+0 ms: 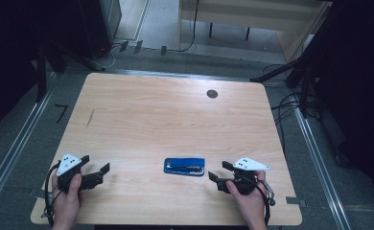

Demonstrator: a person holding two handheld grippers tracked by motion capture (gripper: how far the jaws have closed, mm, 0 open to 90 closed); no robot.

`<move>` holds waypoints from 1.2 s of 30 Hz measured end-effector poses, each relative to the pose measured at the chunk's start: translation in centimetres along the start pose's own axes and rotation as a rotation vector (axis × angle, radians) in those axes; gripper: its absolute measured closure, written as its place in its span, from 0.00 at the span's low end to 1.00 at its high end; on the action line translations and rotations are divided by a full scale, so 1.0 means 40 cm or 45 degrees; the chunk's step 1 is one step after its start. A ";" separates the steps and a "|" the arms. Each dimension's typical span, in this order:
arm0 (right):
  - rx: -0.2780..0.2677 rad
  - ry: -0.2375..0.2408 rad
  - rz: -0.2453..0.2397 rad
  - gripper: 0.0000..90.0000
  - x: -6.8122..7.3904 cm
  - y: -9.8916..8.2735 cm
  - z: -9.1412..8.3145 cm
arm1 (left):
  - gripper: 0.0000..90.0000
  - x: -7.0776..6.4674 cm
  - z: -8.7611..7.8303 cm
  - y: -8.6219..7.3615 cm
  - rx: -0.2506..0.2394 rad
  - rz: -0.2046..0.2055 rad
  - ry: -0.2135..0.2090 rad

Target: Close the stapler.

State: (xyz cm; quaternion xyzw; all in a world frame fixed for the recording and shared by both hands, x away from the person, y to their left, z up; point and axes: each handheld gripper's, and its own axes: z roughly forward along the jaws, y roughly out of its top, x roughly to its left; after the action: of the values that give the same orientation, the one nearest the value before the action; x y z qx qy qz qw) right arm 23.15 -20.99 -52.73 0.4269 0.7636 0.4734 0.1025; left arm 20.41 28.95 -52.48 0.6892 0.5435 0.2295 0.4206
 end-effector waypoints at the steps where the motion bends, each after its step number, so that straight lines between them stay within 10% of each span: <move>1: 0.002 -0.014 0.000 0.28 -0.003 0.000 -0.002 | 0.16 0.000 0.000 0.000 0.000 0.000 0.000; 36: -0.118 -0.148 0.100 0.15 -0.140 -0.015 -0.112 | 0.16 -0.001 0.000 0.000 0.005 0.003 0.009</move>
State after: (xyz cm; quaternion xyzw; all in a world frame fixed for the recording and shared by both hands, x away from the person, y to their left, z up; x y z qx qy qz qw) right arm 23.75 -28.15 -52.24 0.4781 0.7162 0.4864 0.1476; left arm 20.42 28.90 -52.48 0.6897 0.5447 0.2313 0.4172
